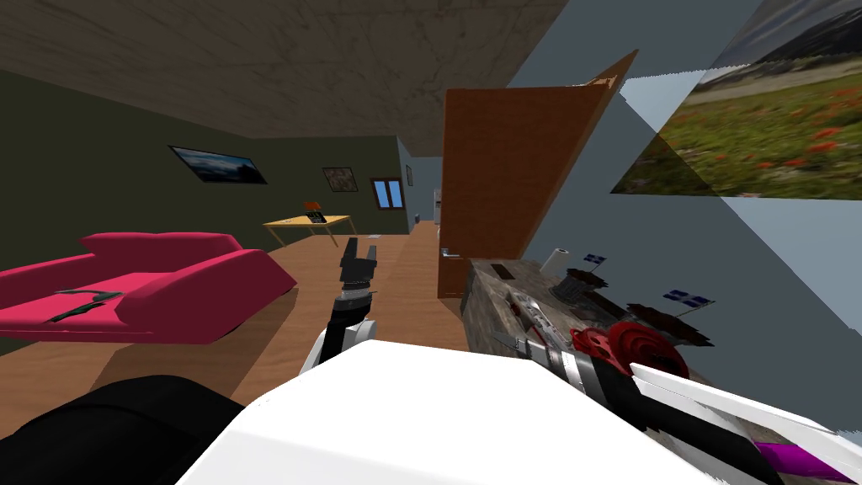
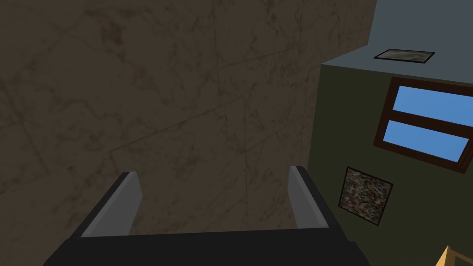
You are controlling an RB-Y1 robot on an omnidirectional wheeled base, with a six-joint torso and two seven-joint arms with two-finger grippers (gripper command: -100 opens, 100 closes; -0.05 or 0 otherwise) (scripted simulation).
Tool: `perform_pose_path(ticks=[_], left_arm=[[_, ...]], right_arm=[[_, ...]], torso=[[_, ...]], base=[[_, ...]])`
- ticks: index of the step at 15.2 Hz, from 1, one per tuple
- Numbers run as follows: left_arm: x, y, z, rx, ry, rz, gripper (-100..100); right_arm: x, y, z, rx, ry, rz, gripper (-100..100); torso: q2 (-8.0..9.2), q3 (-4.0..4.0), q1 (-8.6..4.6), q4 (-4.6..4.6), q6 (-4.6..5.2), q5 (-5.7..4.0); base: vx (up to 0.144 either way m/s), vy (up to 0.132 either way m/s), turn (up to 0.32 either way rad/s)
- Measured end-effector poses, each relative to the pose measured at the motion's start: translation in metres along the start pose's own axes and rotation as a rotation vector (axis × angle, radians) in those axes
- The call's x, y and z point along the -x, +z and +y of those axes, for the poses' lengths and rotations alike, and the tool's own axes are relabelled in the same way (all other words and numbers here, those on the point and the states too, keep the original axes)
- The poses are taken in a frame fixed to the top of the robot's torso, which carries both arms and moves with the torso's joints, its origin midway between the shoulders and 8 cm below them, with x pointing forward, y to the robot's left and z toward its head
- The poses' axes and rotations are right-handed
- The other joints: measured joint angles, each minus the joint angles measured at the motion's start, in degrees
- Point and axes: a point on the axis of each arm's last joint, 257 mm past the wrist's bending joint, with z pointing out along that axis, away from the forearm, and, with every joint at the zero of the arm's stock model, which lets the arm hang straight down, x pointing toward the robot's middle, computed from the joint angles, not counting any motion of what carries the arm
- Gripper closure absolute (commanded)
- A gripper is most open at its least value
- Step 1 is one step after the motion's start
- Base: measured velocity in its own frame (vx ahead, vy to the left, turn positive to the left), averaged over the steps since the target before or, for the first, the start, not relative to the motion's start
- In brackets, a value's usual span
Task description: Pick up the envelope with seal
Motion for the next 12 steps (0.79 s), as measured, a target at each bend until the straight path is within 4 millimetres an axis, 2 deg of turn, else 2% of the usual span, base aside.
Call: perform_pose_path(ticks=[6, 12], left_arm=[[0.000, 0.000, 0.000, 0.000, 0.000, 0.000, 0], [0.000, 0.000, 0.000, 0.000, 0.000, 0.000, 0]], right_arm=[[-0.016, -0.021, -0.037, -0.131, 0.000, 0.090, -100], [-0.022, -0.046, -0.068, -0.247, -0.017, 0.165, -100]], torso=[[-0.07, -0.04, 0.03, -0.02, 0.00, 0.00], [-0.02, -0.02, 0.03, -0.01, 0.01, 0.00]], base=[[0.051, 0.001, 0.031], [0.045, 0.001, 0.026]])
